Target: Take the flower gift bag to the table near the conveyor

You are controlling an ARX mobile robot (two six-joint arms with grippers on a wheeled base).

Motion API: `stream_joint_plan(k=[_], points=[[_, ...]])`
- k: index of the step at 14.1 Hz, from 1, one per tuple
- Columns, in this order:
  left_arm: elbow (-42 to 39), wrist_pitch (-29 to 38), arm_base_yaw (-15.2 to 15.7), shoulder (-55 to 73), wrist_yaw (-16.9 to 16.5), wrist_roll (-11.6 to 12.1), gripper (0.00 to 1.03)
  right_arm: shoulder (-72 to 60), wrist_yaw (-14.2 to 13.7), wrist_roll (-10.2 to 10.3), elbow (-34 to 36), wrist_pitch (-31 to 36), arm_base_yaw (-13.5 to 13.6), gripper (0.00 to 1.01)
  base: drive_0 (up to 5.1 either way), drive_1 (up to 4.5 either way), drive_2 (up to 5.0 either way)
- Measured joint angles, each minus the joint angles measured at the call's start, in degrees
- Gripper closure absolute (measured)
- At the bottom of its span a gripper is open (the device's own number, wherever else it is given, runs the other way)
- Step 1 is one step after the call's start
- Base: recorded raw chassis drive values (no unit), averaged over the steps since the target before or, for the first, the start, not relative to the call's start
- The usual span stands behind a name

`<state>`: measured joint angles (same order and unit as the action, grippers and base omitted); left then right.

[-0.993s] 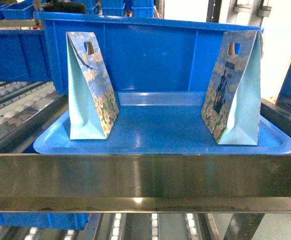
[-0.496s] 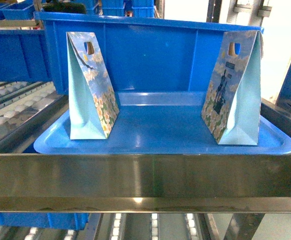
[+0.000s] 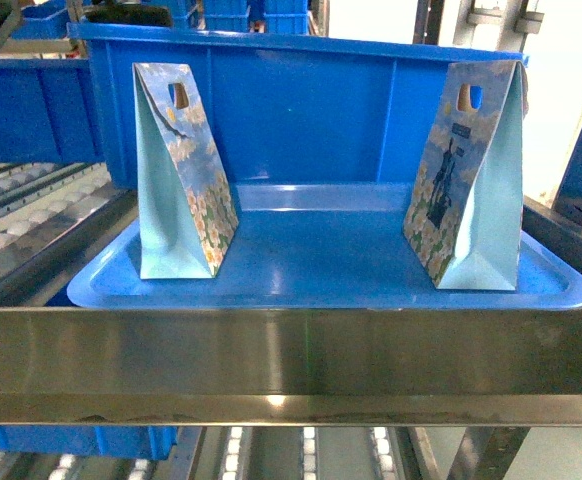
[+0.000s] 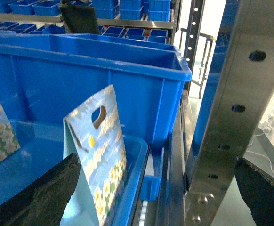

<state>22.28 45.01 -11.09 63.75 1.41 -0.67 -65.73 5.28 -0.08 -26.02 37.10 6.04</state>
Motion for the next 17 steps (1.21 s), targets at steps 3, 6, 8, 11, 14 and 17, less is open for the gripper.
stream_joint_plan(k=[3,6,8,11,14,17], points=[[10.0,-1.9,-1.5,5.7,-0.5,0.0,0.05,-6.3,-0.2,-0.1,-8.5,-0.9,0.7,0.03,0.0,0.0,0.0],[20.1,-6.0,-1.4,12.3,-0.6,-1.6,0.05,-12.3,0.5,0.5,-16.2,-5.4,2.4,0.03,0.0,0.0,0.0],[25.9,-7.9,-1.2,16.6,-0.3,-3.1,0.05,-17.0,0.5,0.7,-22.6,-9.3,4.3,0.03,0.0,0.0,0.0],[28.5,-9.5,-2.4,18.3,-0.3,-3.4,0.05,-24.0,-2.1,1.9,-30.2,-13.2,4.8,0.03,0.0,0.0,0.0],[28.5,-9.5,-2.7,18.3,-0.5,-3.4,0.05,-27.2,-2.1,3.1,-32.4,-15.8,3.7,0.03,0.0,0.0,0.0],[28.5,-9.5,-2.6,18.3,-0.4,-3.4,0.05,-27.9,-3.1,3.9,-32.9,-15.3,3.4,0.03,0.0,0.0,0.0]])
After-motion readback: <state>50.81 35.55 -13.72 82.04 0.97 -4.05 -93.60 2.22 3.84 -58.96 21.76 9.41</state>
